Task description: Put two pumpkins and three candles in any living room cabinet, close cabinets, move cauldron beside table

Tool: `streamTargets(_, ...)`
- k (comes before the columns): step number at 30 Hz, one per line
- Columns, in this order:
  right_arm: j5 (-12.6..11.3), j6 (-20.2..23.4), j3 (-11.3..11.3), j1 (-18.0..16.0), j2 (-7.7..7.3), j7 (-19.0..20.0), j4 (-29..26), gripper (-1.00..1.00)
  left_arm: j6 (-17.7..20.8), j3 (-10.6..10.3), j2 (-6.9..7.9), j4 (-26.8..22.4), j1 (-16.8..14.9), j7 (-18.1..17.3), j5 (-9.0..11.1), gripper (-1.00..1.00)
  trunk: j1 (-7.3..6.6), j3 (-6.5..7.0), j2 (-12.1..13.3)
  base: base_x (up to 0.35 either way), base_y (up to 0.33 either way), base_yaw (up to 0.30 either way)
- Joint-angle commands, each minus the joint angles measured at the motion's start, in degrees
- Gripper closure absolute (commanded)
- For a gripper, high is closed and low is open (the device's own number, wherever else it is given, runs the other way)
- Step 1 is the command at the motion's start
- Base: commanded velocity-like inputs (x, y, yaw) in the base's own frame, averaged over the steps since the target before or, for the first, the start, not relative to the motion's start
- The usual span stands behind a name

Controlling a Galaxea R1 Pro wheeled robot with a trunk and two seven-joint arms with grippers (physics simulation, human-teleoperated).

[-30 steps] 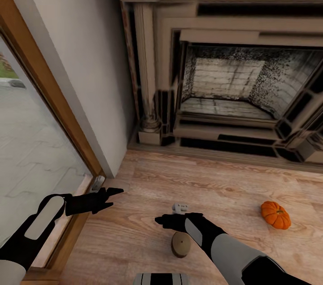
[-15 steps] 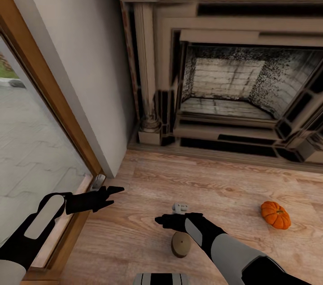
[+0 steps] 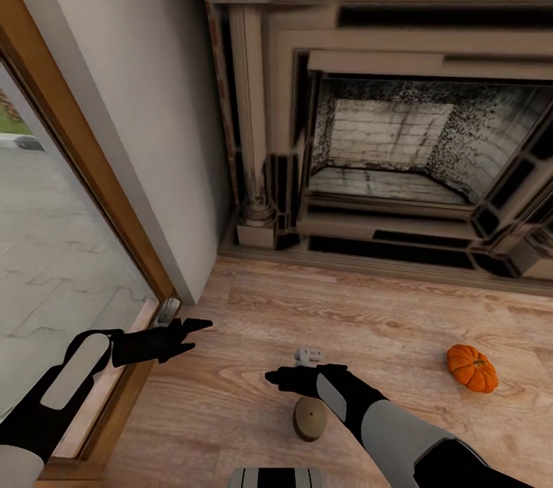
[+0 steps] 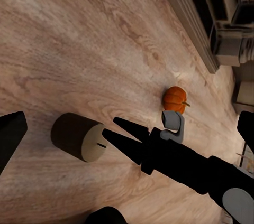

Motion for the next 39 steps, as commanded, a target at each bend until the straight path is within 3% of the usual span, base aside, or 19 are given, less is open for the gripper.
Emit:
streamTargets(1,0.0,0.2,0.0,0.0,0.0,0.0,0.0,-1.0,0.1,-0.1,0.04,0.0,0.0,-0.6,-0.4,-1.0,-0.01,-0.04,0.0,0.0,0.0,0.0)
streamTargets(3,-0.1,0.2,0.0,0.0,0.0,0.0,-0.1,-1.0,0.1,-0.1,0.12,0.0,0.0,-0.6,0.2,-1.0,-0.01,-0.04,0.0,0.0,0.0,0.0)
streamTargets(6,-0.2,0.2,0.0,0.0,0.0,-0.1,-0.1,-1.0,0.1,-0.9,0.46,0.0,0.0,-0.5,3.0,-1.0,-0.01,-0.04,0.0,0.0,0.0,0.0)
streamTargets(10,0.0,0.2,0.0,0.0,0.0,0.0,-0.1,-1.0,0.1,-2.4,0.64,-0.1,0.0,-0.6,4.3,-1.0,-0.01,-0.04,0.0,0.0,0.0,0.0)
streamTargets(29,0.1,1.0,0.2,0.0,0.0,-0.7,0.3,-1.0,0.1,-2.5,0.66,-0.1,0.0,-0.6,4.4,-1.0,-0.01,-0.04,0.0,0.0,0.0,0.0)
streamTargets(30,0.1,1.1,0.2,0.0,0.0,-1.8,0.4,-1.0,0.1,-2.5,0.66,-0.1,0.0,-0.6,4.4,-1.0,-0.01,-0.04,0.0,0.0,0.0,0.0)
streamTargets(33,0.0,1.0,0.2,0.0,0.0,-9.8,0.3,-1.0,0.1,-2.5,0.66,-0.1,0.0,-0.6,4.4,-1.0,-0.01,-0.04,0.0,0.0,0.0,0.0)
streamTargets(35,0.0,0.7,0.2,0.0,0.0,-12.6,0.3,-1.0,0.1,-2.5,0.65,-0.1,0.0,-0.6,4.4,-1.0,-0.01,-0.04,0.0,0.0,0.0,0.0)
streamTargets(39,0.0,0.5,0.2,0.0,0.0,-14.1,0.3,-1.0,0.1,-2.5,0.6,-0.1,0.0,-0.6,4.4,-1.0,-0.01,-0.04,0.0,0.0,0.0,0.0)
